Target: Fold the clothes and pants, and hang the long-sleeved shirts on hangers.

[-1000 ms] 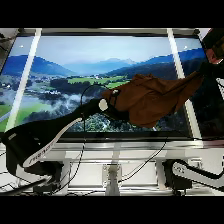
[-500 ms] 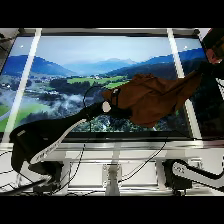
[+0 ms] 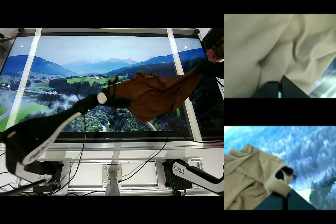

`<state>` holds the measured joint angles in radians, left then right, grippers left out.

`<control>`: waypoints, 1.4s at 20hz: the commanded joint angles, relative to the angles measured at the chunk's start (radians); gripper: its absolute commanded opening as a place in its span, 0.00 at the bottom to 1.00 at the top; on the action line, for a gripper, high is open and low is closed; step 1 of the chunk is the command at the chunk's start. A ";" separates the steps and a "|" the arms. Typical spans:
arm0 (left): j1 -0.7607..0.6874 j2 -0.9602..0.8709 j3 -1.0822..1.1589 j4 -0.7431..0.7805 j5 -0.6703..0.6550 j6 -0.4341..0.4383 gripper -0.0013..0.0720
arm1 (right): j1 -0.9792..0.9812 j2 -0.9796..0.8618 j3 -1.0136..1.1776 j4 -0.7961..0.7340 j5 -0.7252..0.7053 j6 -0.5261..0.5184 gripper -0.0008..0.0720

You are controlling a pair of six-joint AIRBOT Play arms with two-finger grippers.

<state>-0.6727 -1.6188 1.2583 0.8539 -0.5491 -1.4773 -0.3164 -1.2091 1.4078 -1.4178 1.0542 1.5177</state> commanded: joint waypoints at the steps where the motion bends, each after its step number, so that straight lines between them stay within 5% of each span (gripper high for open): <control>1: 0.119 0.168 0.054 0.116 -0.062 0.073 0.03 | 0.001 0.107 0.001 0.008 0.010 -0.019 0.03; 6: 0.301 0.558 0.054 0.198 -0.092 0.073 0.04 | 0.002 0.376 0.001 0.082 0.092 -0.021 0.03; 9: 0.377 0.768 0.054 0.225 -0.092 0.077 0.04 | 0.002 0.550 0.001 0.227 0.126 -0.106 0.03; 14: 0.410 1.043 0.054 0.385 -0.107 0.076 0.04 | 0.002 0.813 0.001 0.269 0.122 -0.130 0.03; 18: 0.411 1.182 0.054 0.418 -0.258 0.060 0.04 | 0.002 0.950 0.001 0.272 0.080 -0.123 0.03; 23: 0.410 1.188 0.023 0.418 -0.454 -0.044 0.04 | 0.000 0.912 0.000 0.389 0.068 -0.121 0.03; 28: 0.411 1.044 -0.164 0.429 -0.468 -0.087 0.04 | 0.001 0.664 -0.033 0.401 0.285 -0.121 0.03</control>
<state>-0.2623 -0.5060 1.1843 1.2743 -0.9829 -1.5356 -0.3157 -0.4301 1.3945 -1.0386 1.2247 1.3956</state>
